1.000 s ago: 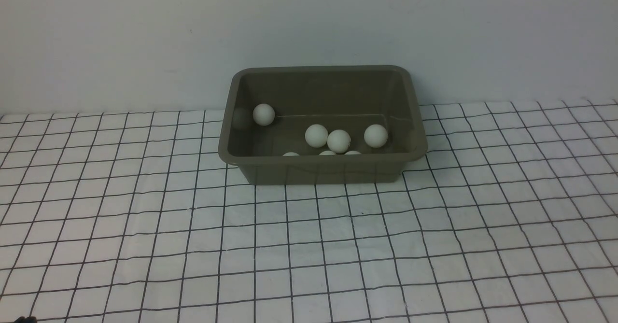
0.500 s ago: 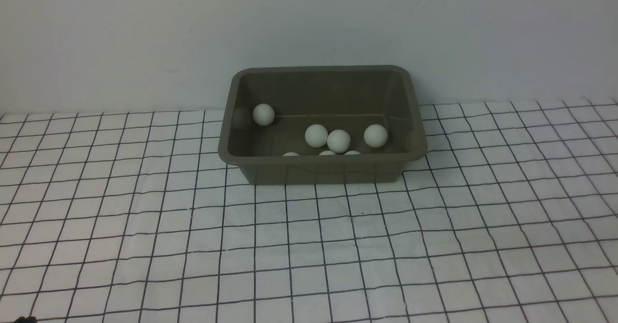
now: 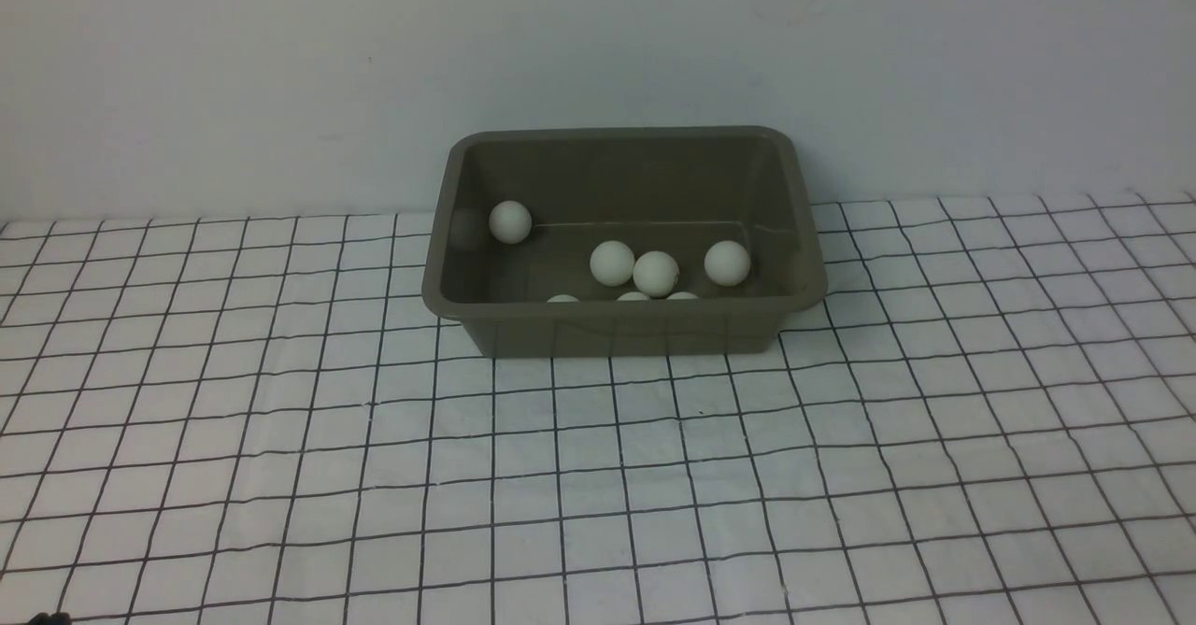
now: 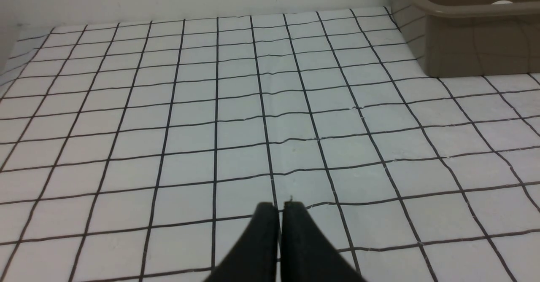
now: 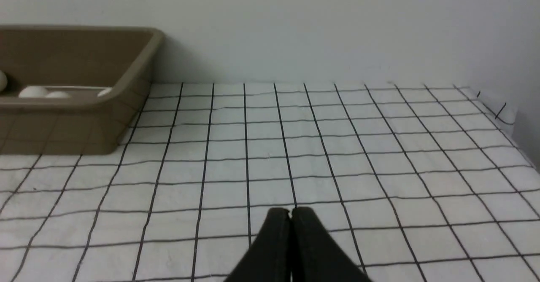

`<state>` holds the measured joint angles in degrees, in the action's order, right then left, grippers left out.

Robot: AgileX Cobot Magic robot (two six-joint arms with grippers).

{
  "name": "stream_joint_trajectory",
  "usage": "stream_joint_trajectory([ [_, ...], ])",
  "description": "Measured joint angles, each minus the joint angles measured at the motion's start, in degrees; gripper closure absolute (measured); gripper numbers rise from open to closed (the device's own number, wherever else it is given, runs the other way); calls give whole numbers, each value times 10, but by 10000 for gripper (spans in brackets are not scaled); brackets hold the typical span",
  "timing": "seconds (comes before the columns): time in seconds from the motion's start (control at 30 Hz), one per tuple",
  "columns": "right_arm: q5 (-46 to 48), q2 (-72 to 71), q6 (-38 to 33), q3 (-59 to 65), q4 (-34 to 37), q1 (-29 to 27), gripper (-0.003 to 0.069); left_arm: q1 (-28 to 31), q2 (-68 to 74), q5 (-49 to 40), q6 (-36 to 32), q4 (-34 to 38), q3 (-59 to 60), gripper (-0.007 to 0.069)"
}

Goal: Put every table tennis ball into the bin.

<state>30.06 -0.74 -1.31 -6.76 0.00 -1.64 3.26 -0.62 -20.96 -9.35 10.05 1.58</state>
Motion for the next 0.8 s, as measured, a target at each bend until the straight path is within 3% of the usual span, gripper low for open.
stream_joint_trajectory([
  [0.8, -67, 0, 2, 78, 16, 0, 676, 0, 0, 0, 0, 0, 0, 629],
])
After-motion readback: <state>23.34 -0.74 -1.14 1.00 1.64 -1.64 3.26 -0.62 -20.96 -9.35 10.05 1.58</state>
